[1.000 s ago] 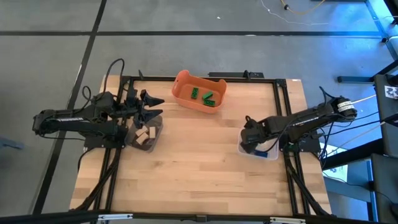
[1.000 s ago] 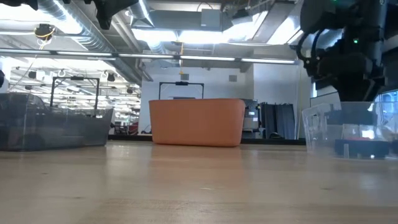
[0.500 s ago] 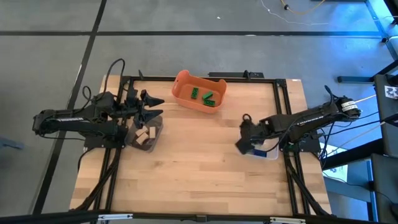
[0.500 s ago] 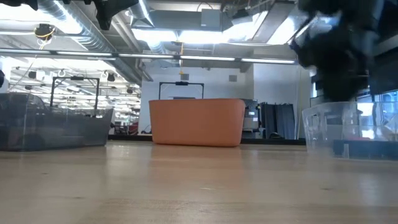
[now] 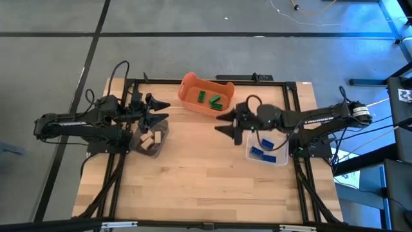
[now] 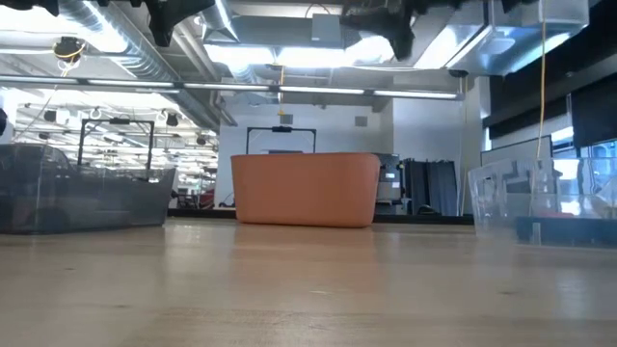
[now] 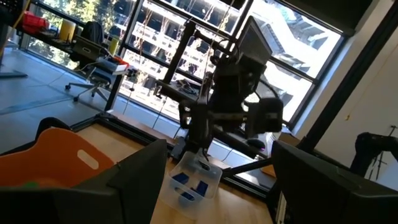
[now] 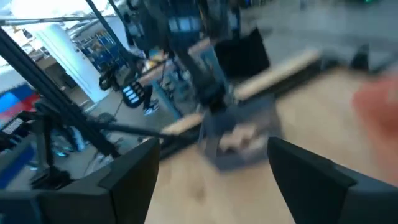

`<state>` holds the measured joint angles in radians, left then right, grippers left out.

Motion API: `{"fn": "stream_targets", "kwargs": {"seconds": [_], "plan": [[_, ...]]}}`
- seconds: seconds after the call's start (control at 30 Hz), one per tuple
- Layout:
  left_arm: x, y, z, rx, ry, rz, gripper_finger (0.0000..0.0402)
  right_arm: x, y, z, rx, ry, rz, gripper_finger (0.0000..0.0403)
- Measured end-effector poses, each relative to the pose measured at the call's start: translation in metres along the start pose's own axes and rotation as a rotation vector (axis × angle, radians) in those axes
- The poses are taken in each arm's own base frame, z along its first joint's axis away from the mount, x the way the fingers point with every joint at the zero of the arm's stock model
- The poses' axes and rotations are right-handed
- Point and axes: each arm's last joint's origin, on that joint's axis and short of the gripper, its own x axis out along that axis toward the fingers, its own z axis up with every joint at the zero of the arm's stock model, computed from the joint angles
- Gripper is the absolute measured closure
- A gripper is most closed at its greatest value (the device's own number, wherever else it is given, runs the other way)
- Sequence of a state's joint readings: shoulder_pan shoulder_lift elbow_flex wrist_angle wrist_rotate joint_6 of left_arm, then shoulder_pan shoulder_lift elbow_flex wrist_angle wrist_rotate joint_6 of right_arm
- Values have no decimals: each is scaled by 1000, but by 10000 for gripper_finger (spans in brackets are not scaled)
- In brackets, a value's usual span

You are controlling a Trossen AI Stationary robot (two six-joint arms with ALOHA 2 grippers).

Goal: Sort & place blocks by color
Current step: Return to Home Position

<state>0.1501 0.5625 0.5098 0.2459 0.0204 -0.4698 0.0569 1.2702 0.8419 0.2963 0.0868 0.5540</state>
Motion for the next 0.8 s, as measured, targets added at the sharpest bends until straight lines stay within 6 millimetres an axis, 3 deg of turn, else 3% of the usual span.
{"fn": "stream_targets", "kwargs": {"seconds": [0.2,0.53,0.67,0.8], "plan": [[0,0,0,0,0,0,119,-1,10,29,-193,-69,6,105],[0,1,-2,-42,17,5,126,-1,12,32,-224,-66,8,105],[-5,-6,-3,-50,59,-65,179,-1,13,32,-210,-66,10,105],[-14,-10,-7,-9,110,-84,288,-1,14,31,-210,-63,16,105]]}}
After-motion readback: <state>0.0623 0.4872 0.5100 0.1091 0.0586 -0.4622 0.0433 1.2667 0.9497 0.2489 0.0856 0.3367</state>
